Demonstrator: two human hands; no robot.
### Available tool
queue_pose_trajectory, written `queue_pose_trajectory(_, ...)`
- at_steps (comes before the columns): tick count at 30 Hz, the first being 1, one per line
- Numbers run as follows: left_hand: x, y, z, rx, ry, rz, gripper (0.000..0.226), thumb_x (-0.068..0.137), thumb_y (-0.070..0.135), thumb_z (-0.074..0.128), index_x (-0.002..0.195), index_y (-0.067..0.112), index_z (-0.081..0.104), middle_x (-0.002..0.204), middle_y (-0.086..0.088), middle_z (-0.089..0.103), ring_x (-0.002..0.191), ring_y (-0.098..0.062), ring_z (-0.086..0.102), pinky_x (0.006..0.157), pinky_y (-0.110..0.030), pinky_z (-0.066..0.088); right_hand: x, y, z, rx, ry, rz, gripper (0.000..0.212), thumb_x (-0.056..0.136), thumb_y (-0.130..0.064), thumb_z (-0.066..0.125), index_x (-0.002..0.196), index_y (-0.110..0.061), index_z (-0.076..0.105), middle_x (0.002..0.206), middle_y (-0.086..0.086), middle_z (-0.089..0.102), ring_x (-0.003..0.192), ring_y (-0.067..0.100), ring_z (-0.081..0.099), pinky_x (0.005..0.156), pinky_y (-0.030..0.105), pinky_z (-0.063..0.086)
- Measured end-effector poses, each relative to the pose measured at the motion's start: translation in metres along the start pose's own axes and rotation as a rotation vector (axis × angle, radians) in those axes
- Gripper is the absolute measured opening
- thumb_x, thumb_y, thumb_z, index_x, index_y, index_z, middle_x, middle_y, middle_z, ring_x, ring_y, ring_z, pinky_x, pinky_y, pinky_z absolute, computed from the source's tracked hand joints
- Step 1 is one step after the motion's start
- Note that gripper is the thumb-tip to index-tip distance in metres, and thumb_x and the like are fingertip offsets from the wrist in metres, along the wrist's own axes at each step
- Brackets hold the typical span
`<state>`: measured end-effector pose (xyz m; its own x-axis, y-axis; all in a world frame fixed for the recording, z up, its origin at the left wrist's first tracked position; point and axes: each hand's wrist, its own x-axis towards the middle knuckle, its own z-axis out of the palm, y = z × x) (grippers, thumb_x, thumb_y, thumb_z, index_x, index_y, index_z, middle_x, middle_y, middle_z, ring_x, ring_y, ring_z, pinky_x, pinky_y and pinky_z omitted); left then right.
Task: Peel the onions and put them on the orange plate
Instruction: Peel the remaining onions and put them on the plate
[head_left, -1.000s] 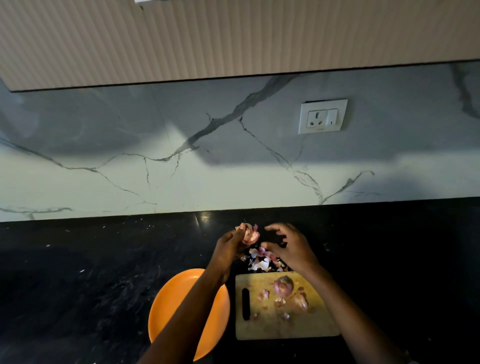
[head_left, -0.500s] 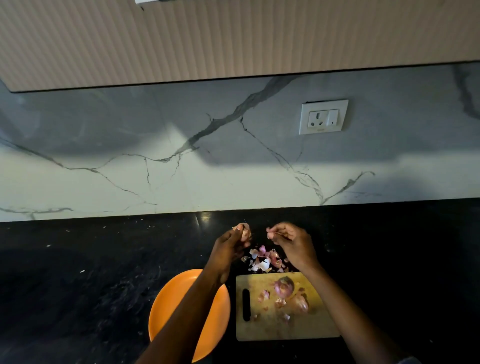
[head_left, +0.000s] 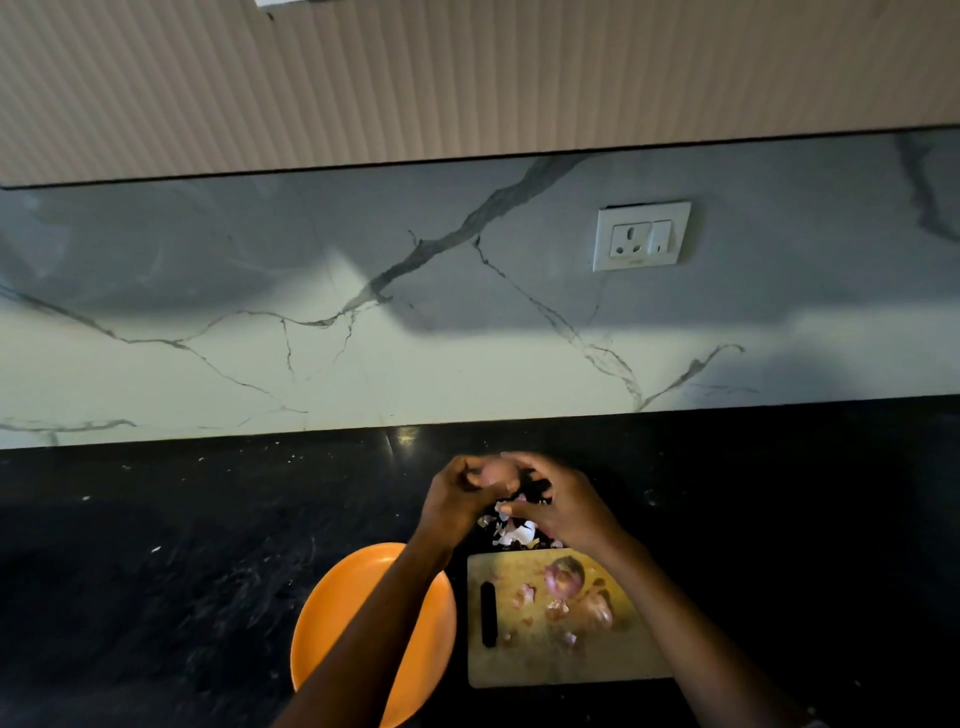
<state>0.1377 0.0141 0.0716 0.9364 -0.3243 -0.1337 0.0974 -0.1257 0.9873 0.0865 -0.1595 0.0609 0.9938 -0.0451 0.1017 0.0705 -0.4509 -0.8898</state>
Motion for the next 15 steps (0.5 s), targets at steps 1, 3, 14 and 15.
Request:
queue_pose_trajectory(1,0.001,-0.001,0.001,0.009,-0.008,0.005,0.037,0.075,0.017,0.088,0.107,0.01,0.071,0.099,-0.012,0.075,0.095,-0.028,0.072,0.085,-0.041,0.059,0.001,-0.002,0.002,0.006,0.023,-0.016,0.061,0.074,-0.026,0.089,0.128,-0.035,0.063,0.119,-0.021,0.067,0.108,-0.006,0.062,0.082,0.008,0.047)
queue_pose_trajectory(3,0.002,-0.001,0.0,0.009,-0.013,0.007,0.039,0.073,0.019,0.088,0.107,0.009,0.072,0.098,-0.013,0.075,0.094,-0.03,0.072,0.084,-0.041,0.059,0.001,-0.002,0.002,0.013,0.06,-0.025,0.056,0.072,-0.024,0.09,0.123,-0.033,0.067,0.11,-0.019,0.071,0.101,-0.004,0.065,0.079,0.012,0.05)
queue_pose_trajectory(14,-0.005,0.013,-0.008,0.023,-0.228,-0.109,0.044,0.1,0.047,0.05,0.115,0.011,0.07,0.107,-0.01,0.075,0.104,-0.025,0.071,0.093,-0.036,0.055,-0.001,0.003,-0.011,0.075,0.085,0.043,0.055,0.071,-0.018,0.09,0.121,-0.027,0.069,0.109,-0.009,0.072,0.094,0.0,0.07,0.083,0.02,0.056)
queue_pose_trajectory(15,-0.004,0.014,-0.007,0.044,-0.246,-0.092,0.044,0.097,0.049,0.053,0.113,0.012,0.071,0.106,-0.009,0.076,0.103,-0.026,0.071,0.094,-0.038,0.054,-0.001,0.003,-0.011,0.064,0.078,0.026,0.058,0.07,-0.016,0.091,0.122,-0.025,0.068,0.113,-0.007,0.071,0.095,0.001,0.071,0.083,0.021,0.057)
